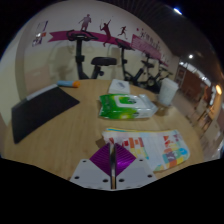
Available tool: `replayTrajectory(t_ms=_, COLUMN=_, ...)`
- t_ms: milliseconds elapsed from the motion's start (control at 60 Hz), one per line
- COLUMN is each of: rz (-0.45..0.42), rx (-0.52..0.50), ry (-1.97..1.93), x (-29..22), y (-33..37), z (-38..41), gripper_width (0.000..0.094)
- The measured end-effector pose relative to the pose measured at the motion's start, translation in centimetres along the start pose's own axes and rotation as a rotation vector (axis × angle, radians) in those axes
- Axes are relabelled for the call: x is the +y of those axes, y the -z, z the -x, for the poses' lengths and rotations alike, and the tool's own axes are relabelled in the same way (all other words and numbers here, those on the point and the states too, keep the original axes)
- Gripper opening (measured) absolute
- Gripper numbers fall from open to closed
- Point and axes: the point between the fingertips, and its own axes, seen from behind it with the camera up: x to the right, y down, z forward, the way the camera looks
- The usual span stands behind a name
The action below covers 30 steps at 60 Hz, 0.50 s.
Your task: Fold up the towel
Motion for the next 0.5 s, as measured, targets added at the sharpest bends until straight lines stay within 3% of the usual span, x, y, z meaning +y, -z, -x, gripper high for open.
replayTrajectory(t_ms=117, rz=0.024, rx=0.044, ry=0.091, x=0.4, y=0.2, z=0.3, gripper_width=0.0018)
replayTrajectory(t_ms=300, rz=0.099, rx=-0.146, ry=-0.091, x=-0.3, y=4.5, z=6.6, gripper_width=0.0011)
replayTrajectory(t_ms=500, rz=0.069, rx=-0.354, ry=-0.336, x=-6.8, y=11.6, z=11.2, gripper_width=0.0008)
